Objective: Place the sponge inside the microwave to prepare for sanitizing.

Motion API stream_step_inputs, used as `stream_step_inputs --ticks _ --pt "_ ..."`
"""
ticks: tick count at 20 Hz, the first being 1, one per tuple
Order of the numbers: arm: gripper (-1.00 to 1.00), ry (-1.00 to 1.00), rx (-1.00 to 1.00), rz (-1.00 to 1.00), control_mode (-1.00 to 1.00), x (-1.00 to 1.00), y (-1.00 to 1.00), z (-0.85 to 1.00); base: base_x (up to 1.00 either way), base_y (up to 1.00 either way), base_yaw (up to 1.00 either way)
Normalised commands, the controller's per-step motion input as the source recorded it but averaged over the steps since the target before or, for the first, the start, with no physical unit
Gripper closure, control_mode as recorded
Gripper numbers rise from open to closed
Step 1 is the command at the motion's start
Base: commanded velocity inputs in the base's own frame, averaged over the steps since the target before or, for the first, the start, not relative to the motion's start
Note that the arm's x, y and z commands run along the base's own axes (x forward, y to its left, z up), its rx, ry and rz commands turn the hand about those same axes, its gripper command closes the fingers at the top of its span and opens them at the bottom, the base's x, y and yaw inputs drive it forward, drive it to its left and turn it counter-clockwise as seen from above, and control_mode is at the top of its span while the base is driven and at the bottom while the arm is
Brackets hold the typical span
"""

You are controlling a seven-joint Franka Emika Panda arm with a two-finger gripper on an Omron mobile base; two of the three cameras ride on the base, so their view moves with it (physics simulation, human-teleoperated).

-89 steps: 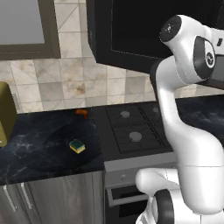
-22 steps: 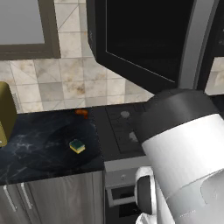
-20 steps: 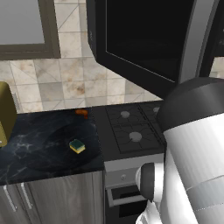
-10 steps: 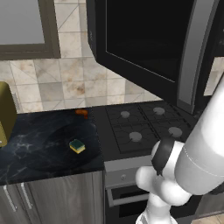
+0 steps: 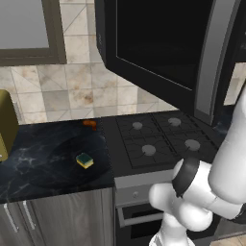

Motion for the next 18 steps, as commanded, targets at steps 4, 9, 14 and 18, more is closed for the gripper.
stream_step_inputs --ticks 4,9,14,18 --pt "-1.0 -0.41 0.38 0.13 -1.0 0.88 -0.79 -0.24 0.0 0.0 0.0" --pt "-1.0 -0.51 0.53 0.08 -1.0 0.68 -0.85 -0.16 0.0 0.0 0.0" --pt "-1.0 -0.44 0.59 0.03 -1.0 0.75 -0.66 -0.06 0.0 0.0 0.0" --pt "-1.0 -0.37 0.66 0.0 -1.0 0.76 -0.22 0.02 0.0 0.0 0.0"
